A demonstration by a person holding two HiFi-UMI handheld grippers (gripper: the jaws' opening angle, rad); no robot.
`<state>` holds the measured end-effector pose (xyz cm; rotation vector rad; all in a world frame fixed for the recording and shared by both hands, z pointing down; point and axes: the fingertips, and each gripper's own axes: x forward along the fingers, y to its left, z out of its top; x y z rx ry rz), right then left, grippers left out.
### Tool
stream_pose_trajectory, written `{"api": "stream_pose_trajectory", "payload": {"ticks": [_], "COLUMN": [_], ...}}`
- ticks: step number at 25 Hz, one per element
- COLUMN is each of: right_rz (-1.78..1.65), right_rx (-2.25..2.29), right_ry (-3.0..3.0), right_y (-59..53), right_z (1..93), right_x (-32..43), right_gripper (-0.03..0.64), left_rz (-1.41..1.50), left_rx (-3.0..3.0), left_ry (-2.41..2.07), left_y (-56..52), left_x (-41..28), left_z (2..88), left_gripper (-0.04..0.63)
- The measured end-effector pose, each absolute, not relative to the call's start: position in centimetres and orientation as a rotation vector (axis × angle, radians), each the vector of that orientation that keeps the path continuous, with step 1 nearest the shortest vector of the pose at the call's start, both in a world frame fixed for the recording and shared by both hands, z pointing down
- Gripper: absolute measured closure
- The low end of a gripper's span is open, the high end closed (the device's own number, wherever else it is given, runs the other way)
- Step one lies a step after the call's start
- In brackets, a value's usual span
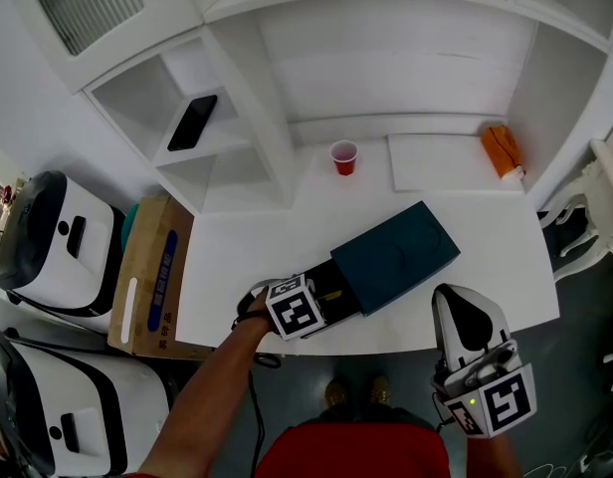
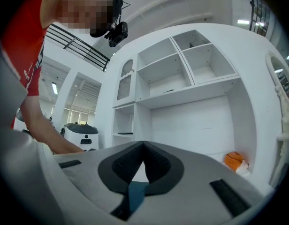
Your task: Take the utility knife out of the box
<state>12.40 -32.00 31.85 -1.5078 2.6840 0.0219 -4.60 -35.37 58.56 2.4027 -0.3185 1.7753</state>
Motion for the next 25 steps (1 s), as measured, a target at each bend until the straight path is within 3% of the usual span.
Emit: {"api": "stream_pose_trajectory", "payload": {"ticks": [8,25], "right_rz": [0.005,-0.086], "right_rx": [-1.460,-1.391], "right_ry": [2.705,2.715], "right_y": [-31.8,-29.3], "right_z": [32.0,32.6], "right_x": [11.2,8.5], "right_gripper": [0.614,0.614], "left_rz": [1.443,-0.030], "left_rx": [2.594,2.909], "left_ry": [-0.547,-1.114], "left_y": [-35.4,-29.9], "left_x": [-3.8,-2.7], "left_z": [53.4,34.1], "left_gripper": [0.520,0.518]}}
